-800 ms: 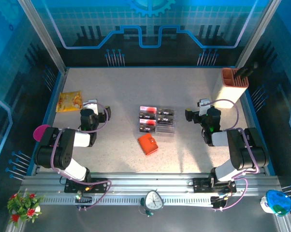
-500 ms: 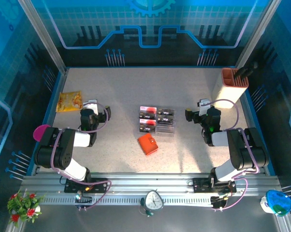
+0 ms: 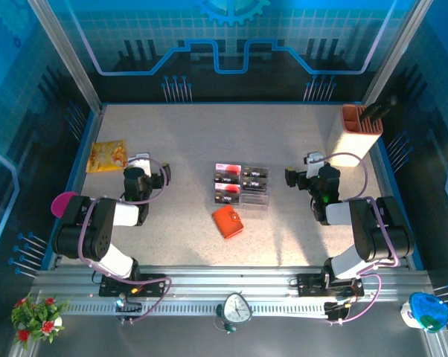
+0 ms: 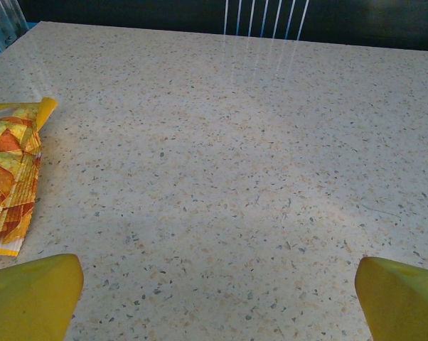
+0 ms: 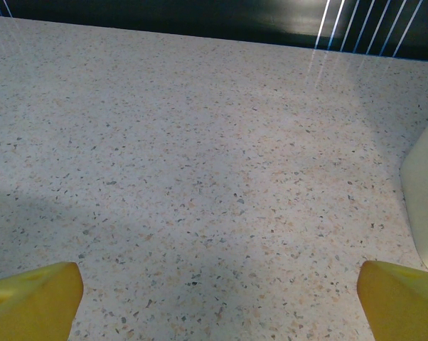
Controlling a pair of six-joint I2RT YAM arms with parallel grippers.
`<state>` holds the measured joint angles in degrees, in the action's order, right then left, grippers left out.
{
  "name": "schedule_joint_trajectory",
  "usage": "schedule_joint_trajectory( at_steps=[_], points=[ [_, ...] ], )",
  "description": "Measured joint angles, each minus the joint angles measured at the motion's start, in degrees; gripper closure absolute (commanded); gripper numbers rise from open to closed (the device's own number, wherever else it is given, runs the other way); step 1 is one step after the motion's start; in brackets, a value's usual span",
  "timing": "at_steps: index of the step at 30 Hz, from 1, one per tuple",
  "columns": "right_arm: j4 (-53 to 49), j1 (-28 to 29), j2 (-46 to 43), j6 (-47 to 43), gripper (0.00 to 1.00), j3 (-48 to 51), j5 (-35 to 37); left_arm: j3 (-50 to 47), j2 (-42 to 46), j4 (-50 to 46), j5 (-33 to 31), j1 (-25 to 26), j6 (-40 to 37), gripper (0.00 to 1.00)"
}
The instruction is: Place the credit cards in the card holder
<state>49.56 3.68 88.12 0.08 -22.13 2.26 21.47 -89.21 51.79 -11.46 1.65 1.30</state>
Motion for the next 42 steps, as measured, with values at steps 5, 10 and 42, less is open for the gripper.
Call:
schedule_joint_trajectory(
  at_steps=[5,10,42],
  points=[
    [0.0,-0.1,0.0,0.0,0.0,0.0,-0.9,0.0,0.0,0.0,0.0,0.0,0.0,0.01],
    [0.0,-0.3,0.0,0.0,0.0,0.0,-1.4,0.0,0.0,0.0,0.0,0.0,0.0,0.01],
    [-52.7,15.2,-30.8,26.5,0.19,-14.2,-17.3,26.4,26.9,-59.0,-5.5,7.4,20.1,0.01]
  ],
)
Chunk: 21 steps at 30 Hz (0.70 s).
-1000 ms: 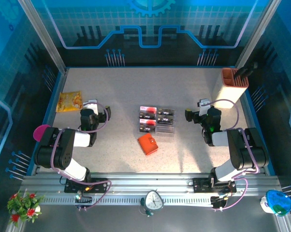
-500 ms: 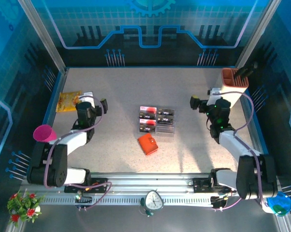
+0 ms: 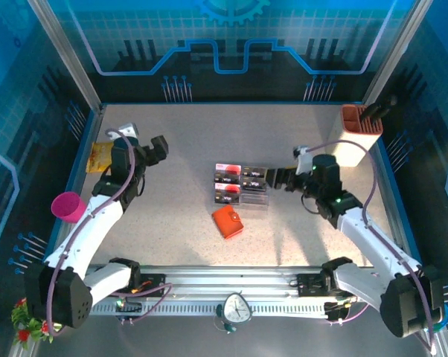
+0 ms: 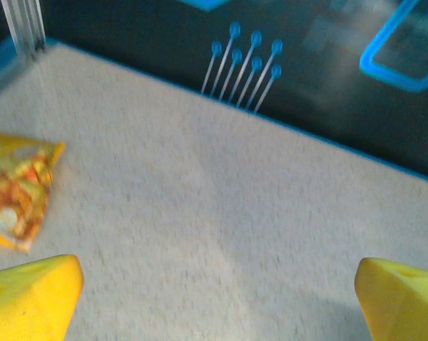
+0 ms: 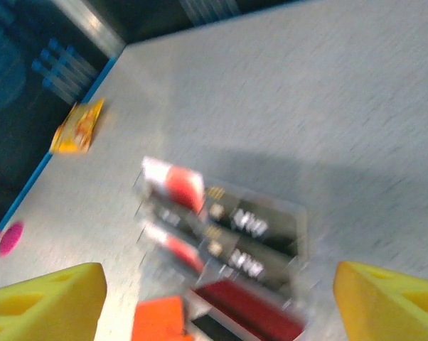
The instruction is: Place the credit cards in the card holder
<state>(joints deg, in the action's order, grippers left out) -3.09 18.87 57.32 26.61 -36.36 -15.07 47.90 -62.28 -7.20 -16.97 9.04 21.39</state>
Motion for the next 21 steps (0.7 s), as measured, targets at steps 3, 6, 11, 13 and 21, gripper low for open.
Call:
schedule_joint_trajectory(
  at_steps=[3,6,11,13,21],
  points=[
    [-0.6,7.3,-1.7,3.9,0.23,5.4,1.3,-0.4,0.1,-3.9,0.2,1.9,2.4,0.01],
    [0.6,14.2,-0.9,8.2,0.25,10.6,3.5,-2.4,1.4,-6.1,0.3,3.3,4.5,0.01],
    [4.8,24.3,5.4,12.9,0.25,13.2,8.8,-5.3,3.3,-8.3,0.3,4.4,6.8,0.01],
    [7.4,26.1,8.4,13.9,0.25,13.2,10.2,-5.8,3.4,-8.9,0.3,4.7,7.3,0.01],
    [14.5,27.0,17.9,14.8,0.25,10.1,12.8,-6.1,3.3,-9.5,0.3,6.1,8.7,0.01]
  ],
)
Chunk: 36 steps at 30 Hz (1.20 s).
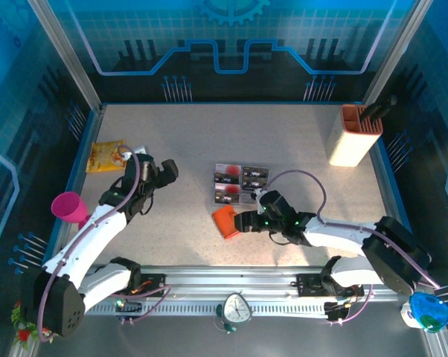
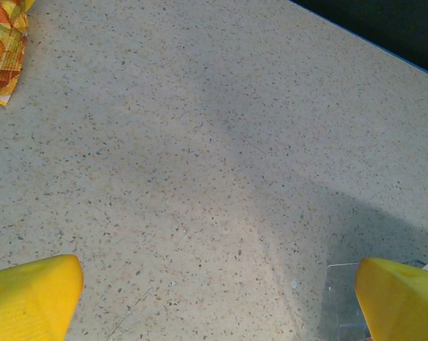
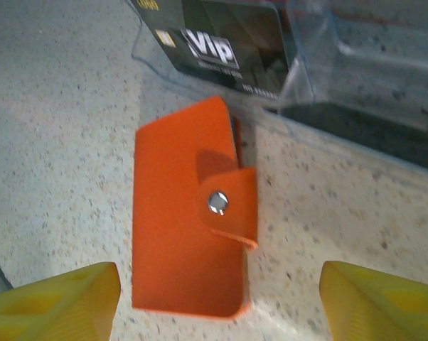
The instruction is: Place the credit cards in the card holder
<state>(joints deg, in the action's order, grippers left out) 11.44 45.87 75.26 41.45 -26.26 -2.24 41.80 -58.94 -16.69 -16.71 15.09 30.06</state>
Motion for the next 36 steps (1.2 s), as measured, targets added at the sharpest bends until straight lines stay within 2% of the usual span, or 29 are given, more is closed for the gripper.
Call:
schedule_joint_trajectory(
  at_steps=[15,27,36],
  points=[
    [5.8,0.0,8.9,0.0,0.24,-6.3,0.4,0.0,-2.6,0.0,-0.2,1.0,-0.1,0.01],
    [8.3,-0.2,13.7,0.6,0.25,-7.4,0.3,0.0,-4.1,0.0,-0.2,1.3,-0.4,0.01],
    [10.6,-2.8,17.3,0.8,0.25,-9.5,0.3,0.0,-5.0,0.0,-0.2,1.7,-0.4,0.01]
  ],
)
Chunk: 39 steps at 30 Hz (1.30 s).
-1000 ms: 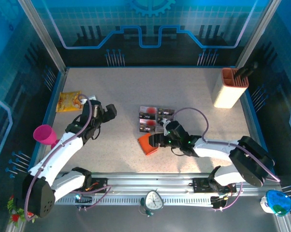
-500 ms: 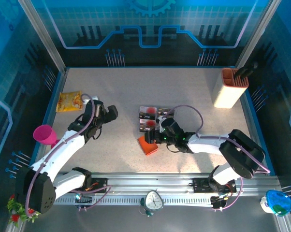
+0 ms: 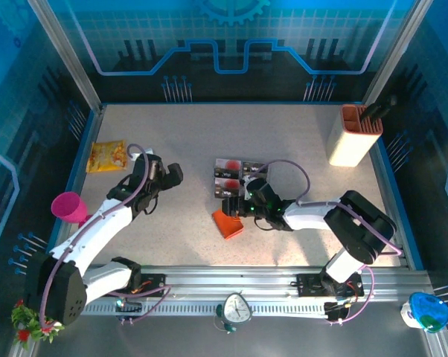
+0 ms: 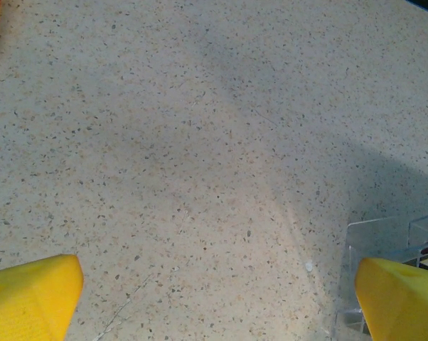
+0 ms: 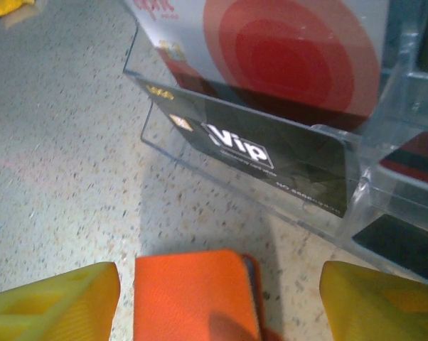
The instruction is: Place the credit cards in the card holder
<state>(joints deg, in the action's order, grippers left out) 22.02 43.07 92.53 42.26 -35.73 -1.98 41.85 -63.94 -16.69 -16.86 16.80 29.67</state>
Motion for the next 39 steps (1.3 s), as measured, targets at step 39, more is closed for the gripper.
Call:
schedule_joint_trajectory(
  at_steps=[39],
  points=[
    [-22.8,-14.4,-35.5,7.3,0.49,15.8,-11.6,-6.3,6.4,-3.8,7.5,6.8,11.9,0.01]
  ],
)
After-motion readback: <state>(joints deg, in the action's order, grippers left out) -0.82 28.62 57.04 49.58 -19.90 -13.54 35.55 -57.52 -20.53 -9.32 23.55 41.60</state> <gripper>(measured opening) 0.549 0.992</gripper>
